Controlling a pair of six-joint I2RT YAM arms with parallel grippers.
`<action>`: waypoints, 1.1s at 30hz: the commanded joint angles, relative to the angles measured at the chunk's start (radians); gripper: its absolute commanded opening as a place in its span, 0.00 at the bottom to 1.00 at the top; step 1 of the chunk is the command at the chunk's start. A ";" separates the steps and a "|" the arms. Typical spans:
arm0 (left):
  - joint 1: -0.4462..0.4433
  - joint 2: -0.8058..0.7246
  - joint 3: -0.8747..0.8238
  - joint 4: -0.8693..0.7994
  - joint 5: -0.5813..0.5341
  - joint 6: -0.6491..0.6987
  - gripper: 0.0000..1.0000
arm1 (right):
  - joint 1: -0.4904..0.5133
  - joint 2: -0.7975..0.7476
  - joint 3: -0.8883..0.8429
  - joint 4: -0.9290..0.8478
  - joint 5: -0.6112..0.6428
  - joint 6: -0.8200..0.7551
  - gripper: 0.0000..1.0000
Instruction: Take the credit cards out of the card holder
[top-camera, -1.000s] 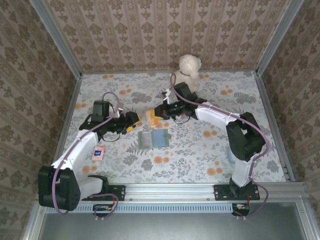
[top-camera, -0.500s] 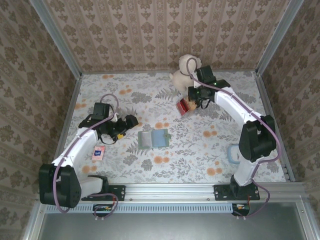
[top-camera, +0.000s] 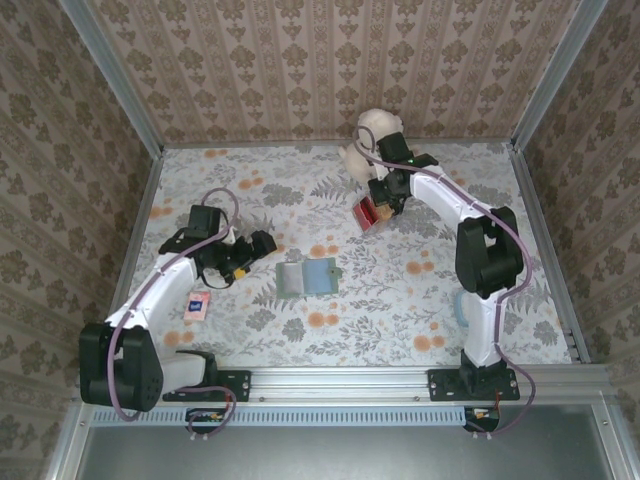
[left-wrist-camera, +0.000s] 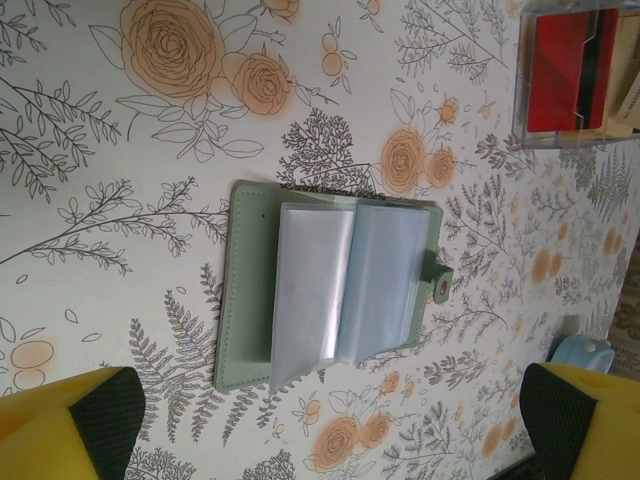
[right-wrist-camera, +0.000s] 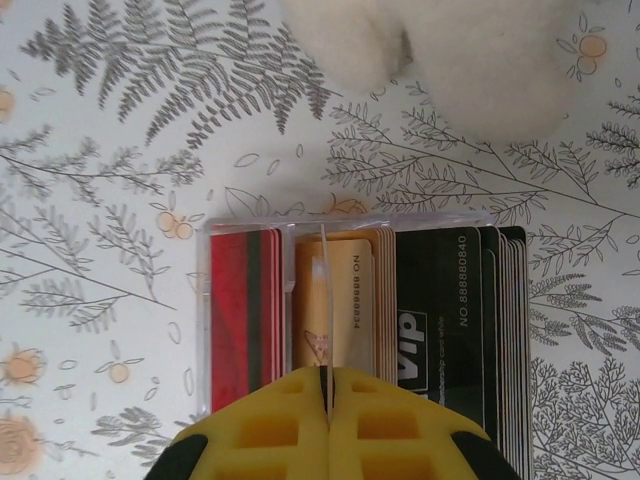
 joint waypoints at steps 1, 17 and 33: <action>0.009 0.013 -0.004 -0.007 -0.001 0.014 1.00 | -0.002 0.025 0.039 -0.042 0.058 -0.038 0.00; 0.011 0.027 -0.014 0.015 0.025 0.003 1.00 | -0.010 0.035 0.020 -0.097 0.040 -0.091 0.12; 0.032 -0.040 0.060 -0.089 -0.121 0.034 1.00 | -0.013 -0.148 0.014 -0.083 0.044 0.055 0.40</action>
